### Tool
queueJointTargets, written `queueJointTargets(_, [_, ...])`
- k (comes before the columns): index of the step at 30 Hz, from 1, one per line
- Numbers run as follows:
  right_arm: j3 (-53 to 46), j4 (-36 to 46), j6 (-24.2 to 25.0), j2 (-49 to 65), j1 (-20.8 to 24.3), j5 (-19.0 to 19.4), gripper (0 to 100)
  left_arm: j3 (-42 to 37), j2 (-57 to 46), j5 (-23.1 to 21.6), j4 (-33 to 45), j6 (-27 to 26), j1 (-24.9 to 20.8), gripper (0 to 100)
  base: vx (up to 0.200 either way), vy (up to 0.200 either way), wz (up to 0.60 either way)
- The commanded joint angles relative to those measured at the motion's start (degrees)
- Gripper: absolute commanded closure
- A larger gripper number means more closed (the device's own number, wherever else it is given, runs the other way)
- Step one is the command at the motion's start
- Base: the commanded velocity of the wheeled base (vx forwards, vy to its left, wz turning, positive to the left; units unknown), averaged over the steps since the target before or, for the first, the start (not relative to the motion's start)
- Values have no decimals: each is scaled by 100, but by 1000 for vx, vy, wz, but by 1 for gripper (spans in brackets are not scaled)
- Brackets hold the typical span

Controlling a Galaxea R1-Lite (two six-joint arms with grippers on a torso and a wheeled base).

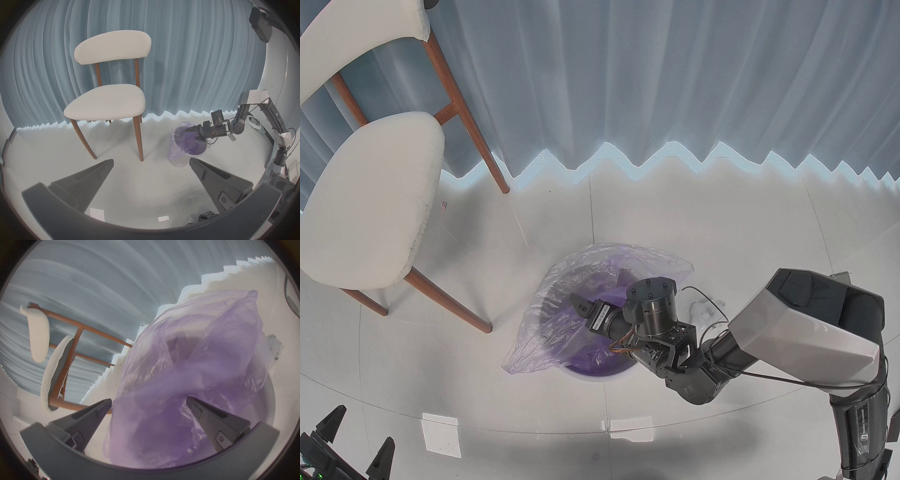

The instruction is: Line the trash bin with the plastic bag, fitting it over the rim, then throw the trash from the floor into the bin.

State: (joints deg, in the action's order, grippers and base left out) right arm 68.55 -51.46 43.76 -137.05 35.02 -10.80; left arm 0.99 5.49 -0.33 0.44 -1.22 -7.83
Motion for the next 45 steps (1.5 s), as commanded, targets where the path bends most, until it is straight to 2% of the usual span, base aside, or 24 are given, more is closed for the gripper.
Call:
queueJointTargets(1, [256, 48, 1, -200, -57, -177, 100, -99, 23, -2, 0, -10, 0, 0, 0, 0, 0])
queueJointTargets(9, [-184, 22, 53, 310, 66, -317, 100, -99, 23, -2, 0, -1, 0, 0, 0, 0, 0])
queueJointTargets(14, [-1265, -137, 106, 943, 356, -317, 100, -99, 23, -2, 0, -1, 0, 0, 0, 0, 0])
queueJointTargets(25, [-3401, -1604, 124, 996, 505, -335, 100, -99, 23, -2, 0, -1, 0, 0, 0, 0, 0])
queueJointTargets(32, [-3981, -2272, 115, 846, 505, -344, 100, -99, 23, -2, 0, -10, 0, 0, 0, 0, 0])
queueJointTargets(37, [-4455, -2967, 106, 503, 505, -625, 100, -99, 23, -2, 0, -10, 0, 0, 0, 0, 0])
queueJointTargets(42, [-4824, -3793, 62, 99, 505, -669, 100, -99, 23, -2, 0, -10, 0, 0, 0, 0, 0])
queueJointTargets(45, [-4824, -3854, 44, -24, 505, -748, 100, -99, 23, -2, 0, -10, 0, 0, 0, 0, 0])
